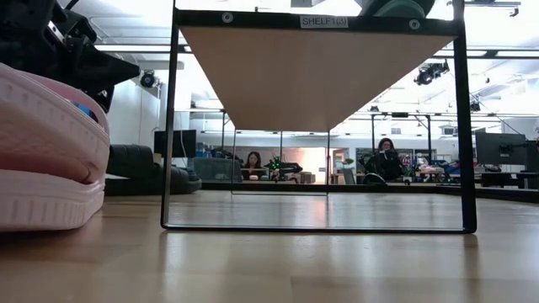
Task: Pick and place slippers onto the shelf
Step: Put the green pair of slippers on the shelf
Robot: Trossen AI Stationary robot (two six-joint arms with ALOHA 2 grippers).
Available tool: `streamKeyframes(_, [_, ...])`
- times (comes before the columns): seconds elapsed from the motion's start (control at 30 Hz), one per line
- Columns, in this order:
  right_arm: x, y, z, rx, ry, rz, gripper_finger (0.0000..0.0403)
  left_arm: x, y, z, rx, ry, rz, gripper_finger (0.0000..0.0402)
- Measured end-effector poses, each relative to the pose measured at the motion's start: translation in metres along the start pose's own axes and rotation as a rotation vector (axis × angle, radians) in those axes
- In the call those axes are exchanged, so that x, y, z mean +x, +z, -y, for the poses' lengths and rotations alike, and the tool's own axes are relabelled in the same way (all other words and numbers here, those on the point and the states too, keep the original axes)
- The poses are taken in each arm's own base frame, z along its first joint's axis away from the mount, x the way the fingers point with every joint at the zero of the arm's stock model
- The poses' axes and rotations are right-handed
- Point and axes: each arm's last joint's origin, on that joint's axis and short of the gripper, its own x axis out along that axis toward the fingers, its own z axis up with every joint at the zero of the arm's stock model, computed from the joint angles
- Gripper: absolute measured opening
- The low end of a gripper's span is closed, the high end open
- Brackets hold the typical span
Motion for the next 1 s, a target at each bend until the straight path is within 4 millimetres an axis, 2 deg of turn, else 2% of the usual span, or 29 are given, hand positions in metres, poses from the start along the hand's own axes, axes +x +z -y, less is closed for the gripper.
streamKeyframes(0.57, [-0.002,0.017,-0.011,-0.231,0.241,0.142,0.0,0.0,0.0,0.0,0.049,0.0,0.0,0.0001])
streamKeyframes(1.0, [-0.004,0.022,-0.015,-0.399,0.377,0.227,0.0,0.0,0.0,0.0,0.049,0.011,0.005,0.0001])
